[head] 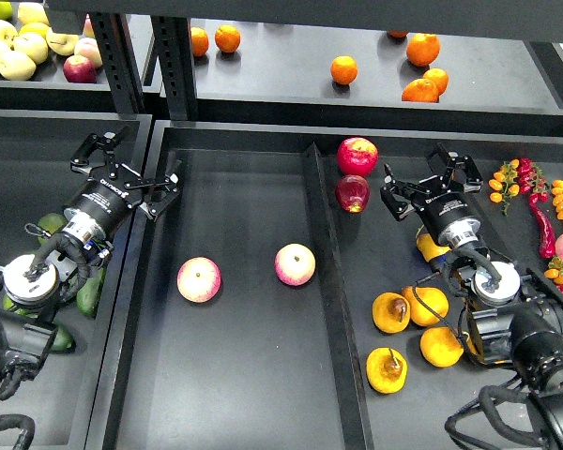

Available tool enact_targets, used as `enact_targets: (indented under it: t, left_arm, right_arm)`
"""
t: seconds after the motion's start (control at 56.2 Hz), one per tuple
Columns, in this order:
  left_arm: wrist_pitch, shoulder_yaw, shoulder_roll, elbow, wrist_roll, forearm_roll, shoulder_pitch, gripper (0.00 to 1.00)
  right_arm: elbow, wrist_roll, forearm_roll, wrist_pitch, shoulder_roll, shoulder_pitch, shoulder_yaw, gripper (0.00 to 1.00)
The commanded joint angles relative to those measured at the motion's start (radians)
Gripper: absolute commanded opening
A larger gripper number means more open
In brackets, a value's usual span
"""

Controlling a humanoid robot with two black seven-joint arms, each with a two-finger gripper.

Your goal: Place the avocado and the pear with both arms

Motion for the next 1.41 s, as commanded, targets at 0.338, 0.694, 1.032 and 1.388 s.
enact_targets:
  t: [0.338, 0.694, 1.032, 1.388]
  left_arm:
    - [0.000, 0.010, 0.000, -0.177, -0.002, 0.000, 0.251, 1.00]
    - [0.000, 0.041, 0.000, -0.408, 0.000, 0.000, 0.393, 1.00]
    - [0.000, 0.049, 0.000, -0.521, -0.005, -0.001, 0.493, 1.00]
    - [0.000, 0.047, 0.000, -0.532, -0.137, 0.000, 0.499, 1.00]
  right_arm:
    - [0.371, -0.013, -0.041, 0.000, 0.000, -0.385, 0.008, 1.00]
    - [0.664, -0.008, -0.041, 0.000, 0.000, -0.583, 0.008, 1.00]
    - [0.779, -0.008, -0.047, 0.000, 0.000, -0.685, 0.008, 1.00]
    - [0.810, -0.002, -0.047, 0.000, 0.000, -0.705, 0.022, 1.00]
